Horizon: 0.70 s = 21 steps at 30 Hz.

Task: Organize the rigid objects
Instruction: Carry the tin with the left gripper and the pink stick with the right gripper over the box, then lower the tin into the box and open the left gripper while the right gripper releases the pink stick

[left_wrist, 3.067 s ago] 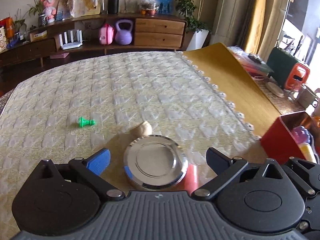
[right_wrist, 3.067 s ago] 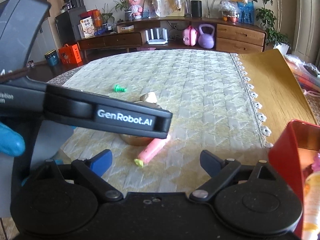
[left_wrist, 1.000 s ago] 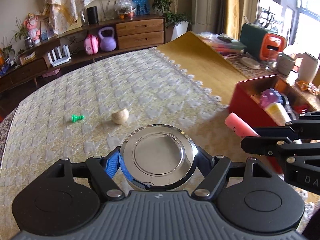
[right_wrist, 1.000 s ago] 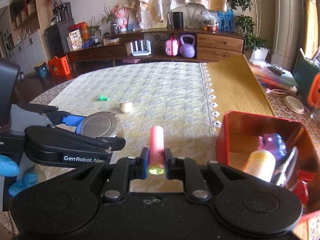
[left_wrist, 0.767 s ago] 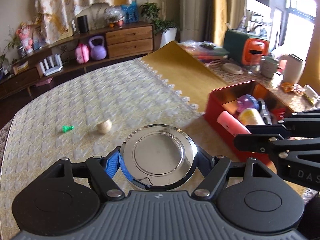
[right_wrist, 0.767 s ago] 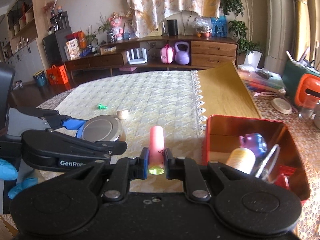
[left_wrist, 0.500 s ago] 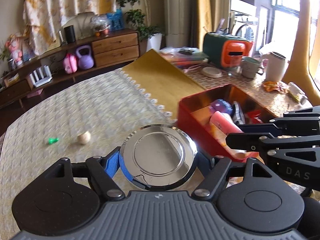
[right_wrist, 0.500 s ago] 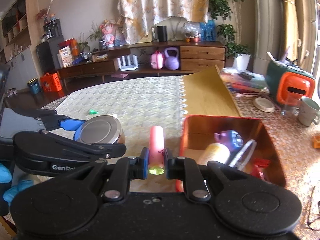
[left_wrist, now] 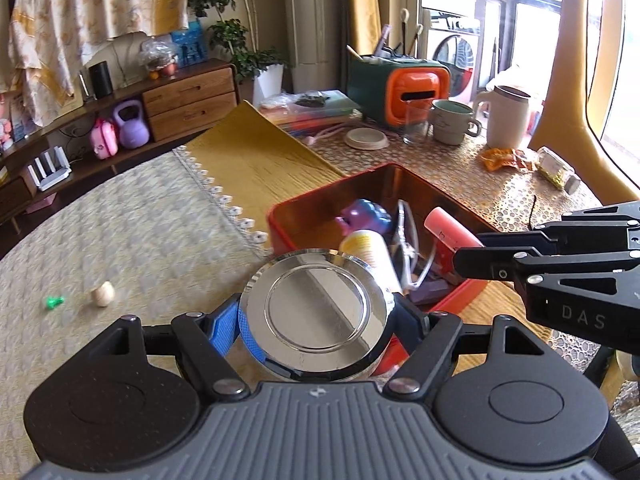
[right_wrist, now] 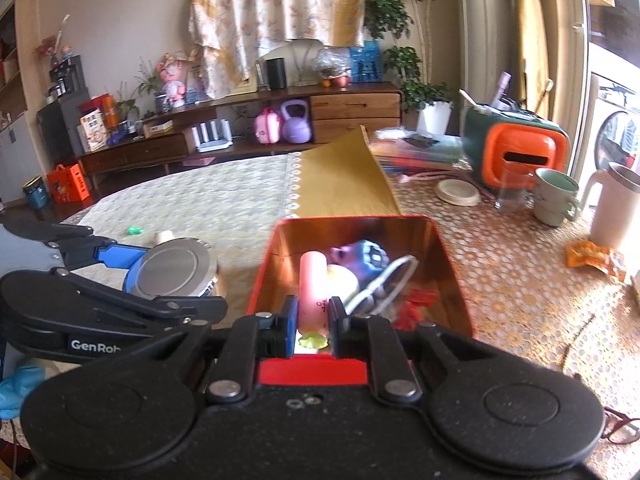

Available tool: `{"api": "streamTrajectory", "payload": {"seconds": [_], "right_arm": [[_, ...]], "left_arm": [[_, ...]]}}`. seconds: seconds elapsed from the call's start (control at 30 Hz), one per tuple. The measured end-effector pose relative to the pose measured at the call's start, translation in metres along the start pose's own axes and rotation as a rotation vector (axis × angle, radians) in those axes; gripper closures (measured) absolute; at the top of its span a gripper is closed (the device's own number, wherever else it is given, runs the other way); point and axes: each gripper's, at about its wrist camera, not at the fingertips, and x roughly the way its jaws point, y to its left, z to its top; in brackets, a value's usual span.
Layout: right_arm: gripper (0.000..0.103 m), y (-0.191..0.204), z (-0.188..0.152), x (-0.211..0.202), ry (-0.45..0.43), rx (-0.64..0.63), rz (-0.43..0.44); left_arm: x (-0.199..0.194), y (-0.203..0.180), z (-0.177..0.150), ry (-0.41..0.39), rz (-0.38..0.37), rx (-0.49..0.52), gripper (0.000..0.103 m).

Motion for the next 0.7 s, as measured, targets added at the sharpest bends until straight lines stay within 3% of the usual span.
{"api": "streamTrajectory", "payload": {"seconds": [0.4, 0.7], "right_arm": [[0.088, -0.047, -0.008, 0.01, 0.015, 0.058, -0.072], [0.088, -0.063, -0.008, 0.028, 0.038, 0.071, -0.096]], "left_arm": [[0.034, -0.034, 0.013, 0.038, -0.037, 0.037, 0.026], [0.069, -0.034, 0.037, 0.045, -0.005, 0.012, 0.026]]}}
